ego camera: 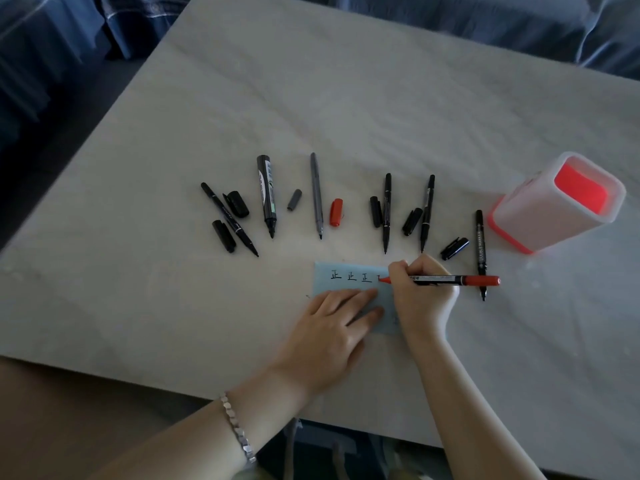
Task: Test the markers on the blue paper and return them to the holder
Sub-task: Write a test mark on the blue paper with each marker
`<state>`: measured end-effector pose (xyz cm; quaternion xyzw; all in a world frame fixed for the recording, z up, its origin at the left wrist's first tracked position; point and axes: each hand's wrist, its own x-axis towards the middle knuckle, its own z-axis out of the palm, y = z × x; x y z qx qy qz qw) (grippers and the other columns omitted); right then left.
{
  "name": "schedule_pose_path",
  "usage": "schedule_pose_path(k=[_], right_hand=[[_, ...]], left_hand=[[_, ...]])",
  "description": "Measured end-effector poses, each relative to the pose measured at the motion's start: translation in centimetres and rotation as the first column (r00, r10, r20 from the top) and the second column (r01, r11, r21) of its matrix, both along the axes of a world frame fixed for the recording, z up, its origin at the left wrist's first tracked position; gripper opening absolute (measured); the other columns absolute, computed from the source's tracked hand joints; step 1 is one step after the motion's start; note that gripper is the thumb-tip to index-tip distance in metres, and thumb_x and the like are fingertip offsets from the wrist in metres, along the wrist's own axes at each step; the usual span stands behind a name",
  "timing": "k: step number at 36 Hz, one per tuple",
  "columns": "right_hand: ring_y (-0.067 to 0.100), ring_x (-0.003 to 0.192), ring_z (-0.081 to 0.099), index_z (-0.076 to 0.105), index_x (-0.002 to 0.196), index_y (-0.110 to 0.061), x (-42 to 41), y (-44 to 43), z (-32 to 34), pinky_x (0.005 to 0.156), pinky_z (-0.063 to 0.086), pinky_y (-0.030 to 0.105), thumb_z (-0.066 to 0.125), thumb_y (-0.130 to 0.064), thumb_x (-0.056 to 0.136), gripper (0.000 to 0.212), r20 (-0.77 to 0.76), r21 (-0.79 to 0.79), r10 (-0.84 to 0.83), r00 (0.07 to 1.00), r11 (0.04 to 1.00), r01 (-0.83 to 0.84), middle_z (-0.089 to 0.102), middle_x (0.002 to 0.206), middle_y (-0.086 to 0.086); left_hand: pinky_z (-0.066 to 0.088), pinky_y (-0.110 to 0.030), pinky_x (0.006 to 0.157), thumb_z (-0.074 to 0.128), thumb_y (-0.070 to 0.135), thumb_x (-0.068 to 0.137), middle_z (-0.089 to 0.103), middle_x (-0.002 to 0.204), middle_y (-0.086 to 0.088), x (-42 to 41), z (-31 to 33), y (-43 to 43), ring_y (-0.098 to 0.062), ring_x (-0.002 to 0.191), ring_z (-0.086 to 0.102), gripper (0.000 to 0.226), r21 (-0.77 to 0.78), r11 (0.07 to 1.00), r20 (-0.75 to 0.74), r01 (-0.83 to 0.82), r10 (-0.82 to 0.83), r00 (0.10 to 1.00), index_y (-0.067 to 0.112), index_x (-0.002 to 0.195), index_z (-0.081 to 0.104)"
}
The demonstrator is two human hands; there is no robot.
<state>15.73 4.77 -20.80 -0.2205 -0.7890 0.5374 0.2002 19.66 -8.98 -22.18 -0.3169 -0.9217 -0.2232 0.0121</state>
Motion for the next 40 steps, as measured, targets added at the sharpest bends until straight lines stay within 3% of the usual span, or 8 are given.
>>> schedule_pose_path(k=[6, 10, 16, 22, 27, 34, 37, 40], right_hand=[[0.005, 0.041, 0.03, 0.035, 0.046, -0.007, -0.2, 0.0, -0.1, 0.043, 0.026, 0.012, 0.059, 0.002, 0.072, 0.036, 0.01, 0.014, -0.033, 0.999, 0.999, 0.033, 0.035, 0.038, -0.005], [0.007, 0.046, 0.031, 0.038, 0.05, 0.008, -0.1, 0.0, 0.1, 0.045, 0.028, 0.016, 0.059, 0.002, 0.073, 0.032, 0.01, 0.007, -0.014, 1.0, 1.0, 0.014, 0.035, 0.044, 0.003], [-0.001, 0.036, 0.043, 0.039, 0.048, 0.001, 0.1, -0.2, 0.5, 0.042, 0.03, 0.009, 0.059, 0.005, 0.074, 0.033, 0.03, -0.007, 0.023, 0.999, 1.0, -0.023, 0.036, 0.035, -0.006], [-0.005, 0.035, 0.045, 0.039, 0.048, -0.003, 0.3, -0.4, 0.8, 0.041, 0.03, 0.008, 0.058, 0.007, 0.074, 0.035, 0.033, -0.008, 0.047, 0.998, 0.999, -0.046, 0.04, 0.033, -0.01], [0.002, 0.037, 0.038, 0.033, 0.044, -0.014, 0.1, -0.1, 0.4, 0.041, 0.028, 0.01, 0.057, 0.004, 0.071, 0.041, 0.037, 0.022, -0.053, 0.998, 0.998, 0.052, 0.041, 0.034, -0.012], [0.003, 0.038, 0.035, 0.035, 0.046, -0.01, -0.1, 0.0, 0.2, 0.042, 0.029, 0.009, 0.056, 0.004, 0.071, 0.035, 0.027, -0.032, -0.144, 0.989, 0.989, 0.145, 0.038, 0.035, -0.01], [0.004, 0.041, 0.034, 0.038, 0.049, -0.007, -0.1, 0.2, 0.2, 0.044, 0.031, 0.013, 0.056, -0.001, 0.074, 0.032, 0.008, -0.075, -0.18, 0.984, 0.981, 0.18, 0.038, 0.037, -0.008], [0.012, 0.045, 0.038, 0.038, 0.047, -0.011, 0.0, 0.7, 0.6, 0.05, 0.033, 0.025, 0.054, -0.02, 0.077, 0.036, 0.056, -0.116, -0.17, 0.984, 0.977, 0.176, 0.041, 0.042, 0.001]], left_hand=[[0.029, -0.029, 0.095, 0.042, 0.028, 0.084, 0.061, 0.126, -0.002, 0.1, 0.0, 0.0, -0.017, 0.114, 0.043, 0.038, 0.006, 1.0, 0.025, -0.002, 0.002, 1.0, 0.02, 0.113, 0.065], [0.031, -0.029, 0.096, 0.041, 0.029, 0.084, 0.061, 0.126, -0.002, 0.0, 0.0, 0.0, -0.016, 0.114, 0.043, 0.039, -0.002, 1.0, 0.036, 0.0, 0.0, 0.999, 0.02, 0.114, 0.065], [0.045, -0.032, 0.094, 0.04, 0.03, 0.084, 0.06, 0.126, 0.001, 0.1, 0.0, 0.0, -0.015, 0.116, 0.044, 0.04, -0.005, 1.0, 0.038, -0.004, 0.005, 0.999, 0.023, 0.115, 0.064], [0.044, -0.03, 0.094, 0.04, 0.031, 0.085, 0.06, 0.126, 0.001, 0.1, 0.1, -0.1, -0.015, 0.115, 0.043, 0.04, -0.021, 1.0, 0.023, -0.003, 0.004, 1.0, 0.023, 0.115, 0.064], [0.029, -0.031, 0.096, 0.04, 0.029, 0.085, 0.061, 0.125, -0.003, 0.0, 0.1, 0.0, -0.017, 0.114, 0.042, 0.039, -0.001, 1.0, 0.002, 0.003, -0.003, 1.0, 0.019, 0.113, 0.065], [0.034, -0.027, 0.096, 0.039, 0.03, 0.084, 0.061, 0.125, -0.001, 0.1, 0.1, 0.0, -0.015, 0.115, 0.043, 0.04, -0.009, 1.0, 0.009, -0.002, 0.002, 1.0, 0.021, 0.113, 0.066], [0.029, -0.03, 0.094, 0.04, 0.029, 0.083, 0.062, 0.124, -0.002, 0.0, 0.0, 0.0, -0.016, 0.114, 0.042, 0.04, 0.008, 1.0, -0.001, 0.001, -0.001, 1.0, 0.019, 0.112, 0.066], [0.03, -0.03, 0.095, 0.042, 0.027, 0.081, 0.062, 0.124, -0.001, 0.0, -0.2, 0.0, -0.016, 0.113, 0.044, 0.04, 0.007, 1.0, -0.01, 0.008, -0.008, 1.0, 0.019, 0.112, 0.066]])
